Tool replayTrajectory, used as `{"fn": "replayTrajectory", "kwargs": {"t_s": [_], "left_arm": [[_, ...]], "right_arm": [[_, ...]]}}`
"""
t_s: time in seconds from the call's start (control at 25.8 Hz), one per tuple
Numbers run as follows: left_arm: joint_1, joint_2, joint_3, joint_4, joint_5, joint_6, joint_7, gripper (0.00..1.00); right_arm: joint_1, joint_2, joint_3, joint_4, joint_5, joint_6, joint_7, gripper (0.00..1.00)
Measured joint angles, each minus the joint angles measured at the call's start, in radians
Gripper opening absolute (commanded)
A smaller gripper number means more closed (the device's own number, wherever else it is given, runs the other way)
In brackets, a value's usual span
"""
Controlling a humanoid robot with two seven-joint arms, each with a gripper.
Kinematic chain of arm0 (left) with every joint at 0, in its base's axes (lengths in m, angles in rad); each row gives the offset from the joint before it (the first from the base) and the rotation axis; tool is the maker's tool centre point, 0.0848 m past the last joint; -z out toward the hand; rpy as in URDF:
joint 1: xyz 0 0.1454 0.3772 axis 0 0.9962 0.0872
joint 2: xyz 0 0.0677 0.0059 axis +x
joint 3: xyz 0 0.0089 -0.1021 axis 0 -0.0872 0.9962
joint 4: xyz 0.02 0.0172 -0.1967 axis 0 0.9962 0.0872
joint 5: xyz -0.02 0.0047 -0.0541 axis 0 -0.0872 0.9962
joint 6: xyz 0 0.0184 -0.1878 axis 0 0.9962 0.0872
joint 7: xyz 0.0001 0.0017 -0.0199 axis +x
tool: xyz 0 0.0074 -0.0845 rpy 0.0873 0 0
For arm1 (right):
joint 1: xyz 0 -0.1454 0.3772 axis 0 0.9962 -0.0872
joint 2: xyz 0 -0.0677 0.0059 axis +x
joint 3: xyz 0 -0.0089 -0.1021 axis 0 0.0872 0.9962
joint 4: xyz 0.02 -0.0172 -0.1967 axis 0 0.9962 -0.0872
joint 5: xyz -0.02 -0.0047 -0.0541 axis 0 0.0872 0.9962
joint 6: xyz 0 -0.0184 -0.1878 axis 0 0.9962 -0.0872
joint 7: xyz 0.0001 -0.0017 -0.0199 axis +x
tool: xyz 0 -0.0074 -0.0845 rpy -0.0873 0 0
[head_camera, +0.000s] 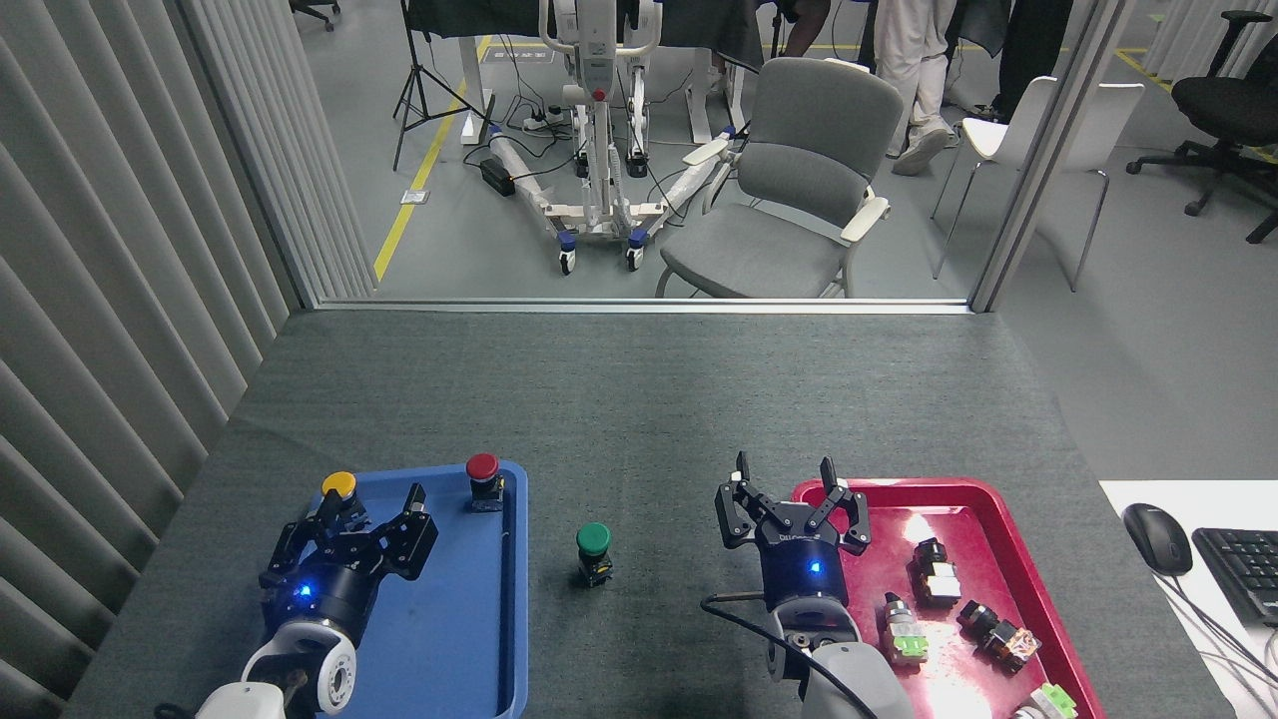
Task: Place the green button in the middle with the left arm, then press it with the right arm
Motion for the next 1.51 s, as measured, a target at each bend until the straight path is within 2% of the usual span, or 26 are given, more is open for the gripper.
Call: {"fn": "replayTrajectory", "kwargs": {"t_s": [0.19,0.39,0.74,0.89,1.12,1.51], "left_arm": [[0.000,0.001,0.000,0.000,0.000,-0.003,0.000,0.99],[0.000,0.001,0.000,0.001,0.000,-0.004,0.000,0.99],[0.000,0.001,-0.001,-0.006,0.000,-0.004,-0.001,0.99],[0.001,-0.001,-0.001,-0.008,0.000,-0.004,-0.001,0.99],[0.004,0.001,-0.002,-0.011,0.000,-0.004,-0.001,0.99],[0.001,0.009,-0.001,-0.007,-0.001,-0.004,-0.001,0.99]], "right_arm": [[0.030,-0.002,0.002,-0.063,0.002,0.003,0.211,1.00],[0.065,-0.002,0.004,-0.117,0.007,0.004,0.266,1.00],[0.146,-0.004,0.008,-0.229,0.014,0.004,0.275,1.00],[0.172,-0.006,0.008,-0.258,0.015,0.004,0.206,1.00],[0.200,-0.017,0.007,-0.281,0.015,0.006,0.105,1.00],[0.206,-0.020,0.005,-0.287,0.015,0.025,0.089,1.00]]}}
